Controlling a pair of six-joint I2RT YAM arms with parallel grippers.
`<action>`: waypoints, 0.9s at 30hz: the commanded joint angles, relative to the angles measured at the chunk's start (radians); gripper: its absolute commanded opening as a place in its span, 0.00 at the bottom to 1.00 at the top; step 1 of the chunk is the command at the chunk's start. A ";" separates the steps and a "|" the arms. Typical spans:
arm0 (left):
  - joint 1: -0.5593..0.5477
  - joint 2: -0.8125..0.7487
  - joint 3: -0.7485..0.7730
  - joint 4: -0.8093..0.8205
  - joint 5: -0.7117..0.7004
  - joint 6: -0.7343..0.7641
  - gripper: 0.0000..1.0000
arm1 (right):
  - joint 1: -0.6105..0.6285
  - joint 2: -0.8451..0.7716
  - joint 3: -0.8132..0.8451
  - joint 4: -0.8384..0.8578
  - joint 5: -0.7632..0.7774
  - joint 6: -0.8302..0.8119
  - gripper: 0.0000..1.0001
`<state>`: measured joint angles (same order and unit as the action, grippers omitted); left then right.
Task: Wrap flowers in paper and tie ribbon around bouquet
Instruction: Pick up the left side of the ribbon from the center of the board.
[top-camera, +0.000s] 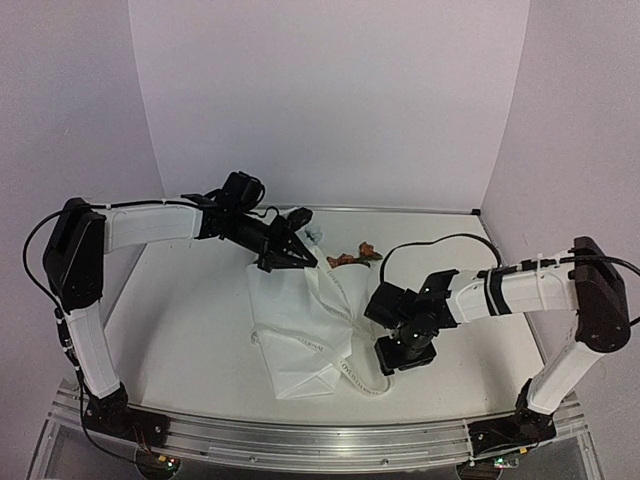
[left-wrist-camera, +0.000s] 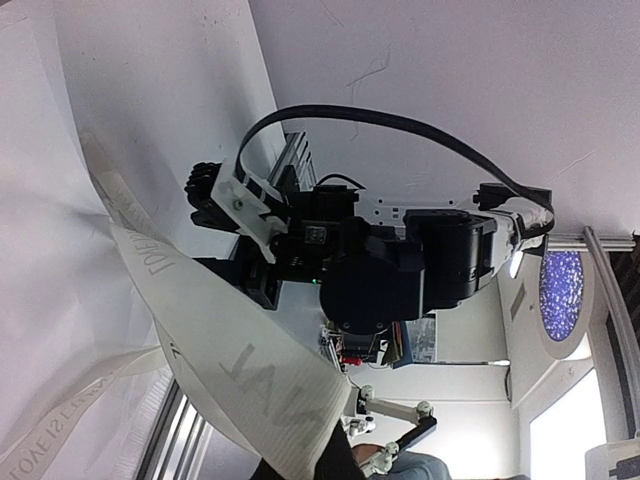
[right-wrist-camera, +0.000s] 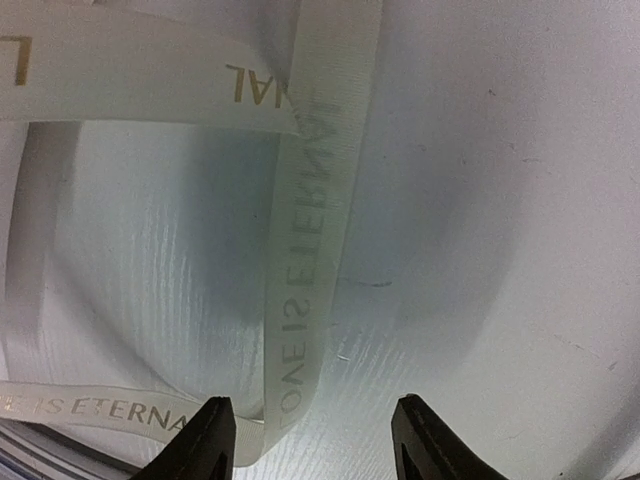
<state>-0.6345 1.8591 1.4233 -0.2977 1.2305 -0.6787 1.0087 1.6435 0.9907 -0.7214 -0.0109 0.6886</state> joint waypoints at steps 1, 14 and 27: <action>0.008 -0.015 0.069 -0.051 0.058 0.025 0.00 | 0.005 0.045 0.024 0.042 0.044 0.048 0.49; 0.027 0.023 0.078 -0.026 0.064 0.005 0.00 | 0.031 0.026 0.011 0.082 0.010 0.103 0.53; 0.032 0.035 0.071 -0.023 0.063 0.007 0.00 | 0.061 0.056 -0.058 0.107 0.090 0.198 0.30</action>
<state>-0.6113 1.8925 1.4528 -0.3332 1.2659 -0.6807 1.0678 1.7027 0.9448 -0.6277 0.0304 0.8448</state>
